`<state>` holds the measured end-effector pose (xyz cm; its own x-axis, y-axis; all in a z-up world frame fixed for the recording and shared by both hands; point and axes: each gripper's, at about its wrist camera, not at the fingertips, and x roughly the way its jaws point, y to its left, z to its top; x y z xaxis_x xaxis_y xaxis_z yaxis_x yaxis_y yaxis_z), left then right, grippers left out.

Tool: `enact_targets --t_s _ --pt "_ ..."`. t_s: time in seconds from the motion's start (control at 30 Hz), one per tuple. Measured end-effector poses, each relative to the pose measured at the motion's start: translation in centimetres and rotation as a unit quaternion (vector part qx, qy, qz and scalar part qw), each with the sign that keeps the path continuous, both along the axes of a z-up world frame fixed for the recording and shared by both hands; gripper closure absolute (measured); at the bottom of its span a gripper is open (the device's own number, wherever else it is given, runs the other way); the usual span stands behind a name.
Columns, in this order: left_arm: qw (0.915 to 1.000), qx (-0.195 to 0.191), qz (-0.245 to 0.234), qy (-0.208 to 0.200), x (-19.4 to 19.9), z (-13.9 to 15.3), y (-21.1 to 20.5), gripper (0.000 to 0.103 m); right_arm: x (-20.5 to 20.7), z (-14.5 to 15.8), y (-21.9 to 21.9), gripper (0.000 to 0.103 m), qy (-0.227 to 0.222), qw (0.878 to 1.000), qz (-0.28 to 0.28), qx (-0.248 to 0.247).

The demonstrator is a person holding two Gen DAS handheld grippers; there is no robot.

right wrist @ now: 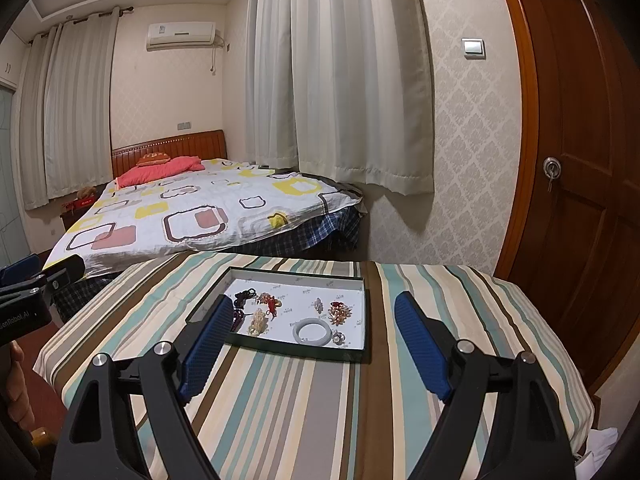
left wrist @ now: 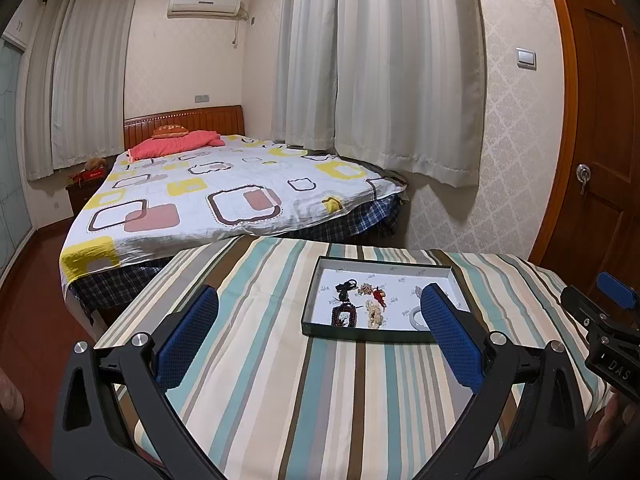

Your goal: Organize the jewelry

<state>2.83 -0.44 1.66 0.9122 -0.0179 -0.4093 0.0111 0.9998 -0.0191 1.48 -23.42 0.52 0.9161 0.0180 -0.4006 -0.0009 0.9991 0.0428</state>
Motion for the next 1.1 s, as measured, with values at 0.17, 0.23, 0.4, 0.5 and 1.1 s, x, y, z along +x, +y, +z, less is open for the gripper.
enact_targets --t_s 0.17,0.23,0.4,0.5,1.1 --pt "1.0 0.001 0.0 0.001 0.0 0.0 0.0 0.004 0.0 -0.1 0.0 0.023 0.0 1.0 0.0 0.0" --pt "1.0 0.001 0.001 0.001 0.0 0.0 -0.1 0.004 0.0 -0.1 0.1 0.023 0.0 1.0 0.0 0.0" --pt "1.0 0.003 0.008 0.0 0.0 -0.4 -0.3 0.004 0.0 -0.1 0.1 0.023 0.0 1.0 0.001 -0.001" --pt "0.9999 0.009 0.014 0.0 0.1 -0.7 -0.4 0.004 0.0 -0.1 0.2 0.023 0.001 1.0 0.001 -0.001" --pt "0.9998 0.014 -0.013 -0.005 0.1 -1.1 -0.5 0.004 0.2 -0.5 0.8 0.023 0.003 1.0 0.004 -0.002"
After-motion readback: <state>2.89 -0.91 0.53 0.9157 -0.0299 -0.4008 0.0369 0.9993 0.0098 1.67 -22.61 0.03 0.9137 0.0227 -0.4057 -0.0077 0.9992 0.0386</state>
